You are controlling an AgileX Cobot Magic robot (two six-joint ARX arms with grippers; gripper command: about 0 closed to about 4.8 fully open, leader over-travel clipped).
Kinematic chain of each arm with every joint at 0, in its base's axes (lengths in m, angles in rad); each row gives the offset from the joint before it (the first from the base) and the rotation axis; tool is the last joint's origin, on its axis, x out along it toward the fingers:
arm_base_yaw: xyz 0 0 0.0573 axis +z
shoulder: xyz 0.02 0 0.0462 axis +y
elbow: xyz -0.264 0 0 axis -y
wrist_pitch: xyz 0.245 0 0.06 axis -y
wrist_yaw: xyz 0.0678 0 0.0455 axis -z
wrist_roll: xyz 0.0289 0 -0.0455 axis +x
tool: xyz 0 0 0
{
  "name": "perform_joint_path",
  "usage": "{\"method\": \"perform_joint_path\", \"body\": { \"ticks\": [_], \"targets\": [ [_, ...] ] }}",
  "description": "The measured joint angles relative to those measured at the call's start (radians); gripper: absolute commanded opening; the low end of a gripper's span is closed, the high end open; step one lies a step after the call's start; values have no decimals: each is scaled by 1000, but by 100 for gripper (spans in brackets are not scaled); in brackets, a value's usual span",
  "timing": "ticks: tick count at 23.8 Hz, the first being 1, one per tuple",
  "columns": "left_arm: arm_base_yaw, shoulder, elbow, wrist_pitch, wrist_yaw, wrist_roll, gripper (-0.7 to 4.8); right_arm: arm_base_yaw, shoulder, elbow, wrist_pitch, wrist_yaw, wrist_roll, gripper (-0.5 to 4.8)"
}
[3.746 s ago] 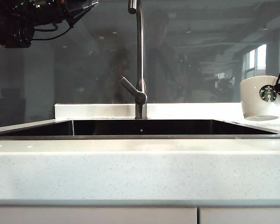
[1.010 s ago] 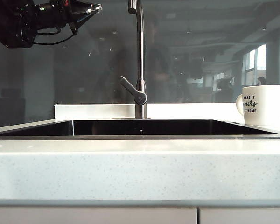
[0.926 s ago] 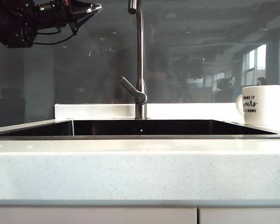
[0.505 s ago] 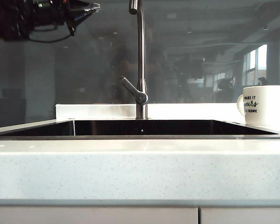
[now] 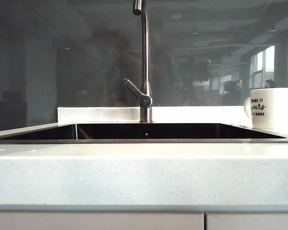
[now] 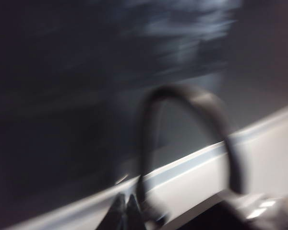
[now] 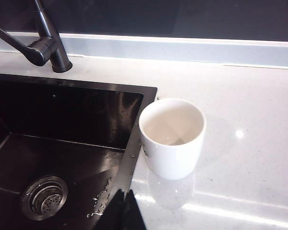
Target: Pick up the mug next to the sink, go to the faucet to get some water, pour the water into the sink, and finally put the mug back to its place.
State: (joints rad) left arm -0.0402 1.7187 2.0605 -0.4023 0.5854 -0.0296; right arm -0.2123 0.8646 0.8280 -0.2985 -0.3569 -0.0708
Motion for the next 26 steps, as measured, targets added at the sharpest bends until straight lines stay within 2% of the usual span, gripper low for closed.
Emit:
{"method": "perform_joint_path", "body": {
  "ticks": [2, 3, 4, 9, 10, 13, 16, 18, 20, 21, 22, 23, 26],
  "targets": [
    [1, -61, -8, -124, -84, 19, -3, 0, 0, 0, 0, 0, 0, -6],
    [1, -138, -11, -230, -109, 48, -3, 0, 0, 0, 0, 0, 0, -6],
    [-1, -227, -16, -280, -111, 86, -3, 0, 0, 0, 0, 0, 0, -6],
    [-1, -448, -160, -295, -116, 131, -3, 0, 0, 0, 0, 0, 0, -6],
    [0, -528, -251, -309, -119, 133, -3, 0, 0, 0, 0, 0, 0, -6],
    [0, -706, -445, -299, -227, 134, -3, 0, 0, 0, -2, 0, 0, -6],
    [0, -843, -609, -253, -350, 134, -2, 0, 0, 0, -3, 0, 0, -6],
    [1, -1029, -904, -115, -428, 126, -2, 0, 0, 0, -6, 0, 0, -6],
    [1, -1115, -1056, -56, -456, 126, -2, 0, 0, 0, -6, 0, 0, -6],
    [1, -1194, -1192, 19, -471, 126, -2, 0, 0, 0, -6, 0, 0, -6],
    [1, -1231, -1249, 55, -473, 124, -2, 0, 0, 0, -6, 0, 0, -6],
    [1, -1310, -1365, 109, -473, 106, -2, 0, 0, 0, -6, 1, 0, -6],
    [1, -1424, -1567, 220, -475, 59, -2, 0, 0, 0, -6, 0, 0, -6]
  ]
}}
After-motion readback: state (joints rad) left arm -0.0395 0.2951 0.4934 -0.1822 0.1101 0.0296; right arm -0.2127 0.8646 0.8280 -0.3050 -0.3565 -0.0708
